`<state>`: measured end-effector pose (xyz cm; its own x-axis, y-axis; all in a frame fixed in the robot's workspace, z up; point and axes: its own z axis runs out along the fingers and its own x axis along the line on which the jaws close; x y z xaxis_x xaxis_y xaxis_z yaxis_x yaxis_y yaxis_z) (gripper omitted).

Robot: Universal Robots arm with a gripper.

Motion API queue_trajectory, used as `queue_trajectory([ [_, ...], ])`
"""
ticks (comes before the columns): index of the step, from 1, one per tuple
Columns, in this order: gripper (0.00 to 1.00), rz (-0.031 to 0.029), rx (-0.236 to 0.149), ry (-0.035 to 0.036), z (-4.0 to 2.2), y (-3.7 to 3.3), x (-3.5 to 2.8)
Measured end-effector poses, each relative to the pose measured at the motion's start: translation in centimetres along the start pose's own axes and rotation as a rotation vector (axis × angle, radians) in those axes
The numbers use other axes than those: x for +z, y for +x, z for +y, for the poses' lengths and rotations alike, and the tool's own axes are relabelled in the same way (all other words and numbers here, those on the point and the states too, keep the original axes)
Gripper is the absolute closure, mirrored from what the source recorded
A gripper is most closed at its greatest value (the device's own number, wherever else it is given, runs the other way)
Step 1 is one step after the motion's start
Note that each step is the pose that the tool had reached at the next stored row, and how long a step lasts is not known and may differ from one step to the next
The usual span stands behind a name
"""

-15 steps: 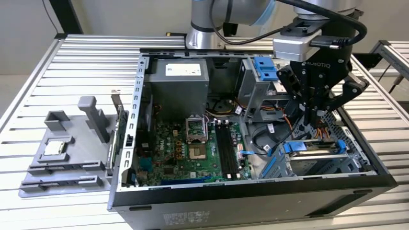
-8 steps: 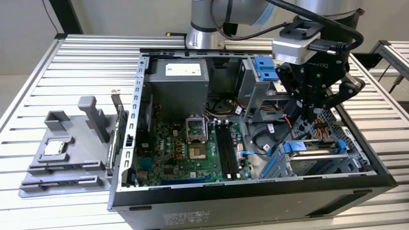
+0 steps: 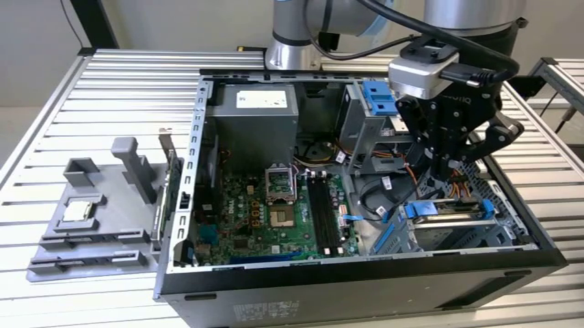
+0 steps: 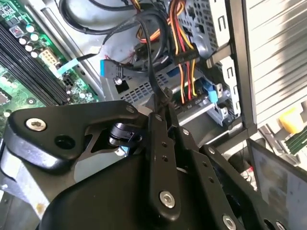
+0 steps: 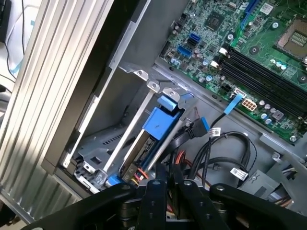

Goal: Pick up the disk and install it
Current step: 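Insert the second disk wire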

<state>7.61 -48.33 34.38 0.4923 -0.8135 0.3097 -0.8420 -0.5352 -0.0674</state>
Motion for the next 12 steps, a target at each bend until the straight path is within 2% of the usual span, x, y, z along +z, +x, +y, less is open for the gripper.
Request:
queue_trajectory([
  [4,1.0,0.0004,0.016,-0.0075,0.22,0.34,0.09],
  [12,1.0,0.0023,0.047,-0.0175,0.79,1.19,0.39],
])
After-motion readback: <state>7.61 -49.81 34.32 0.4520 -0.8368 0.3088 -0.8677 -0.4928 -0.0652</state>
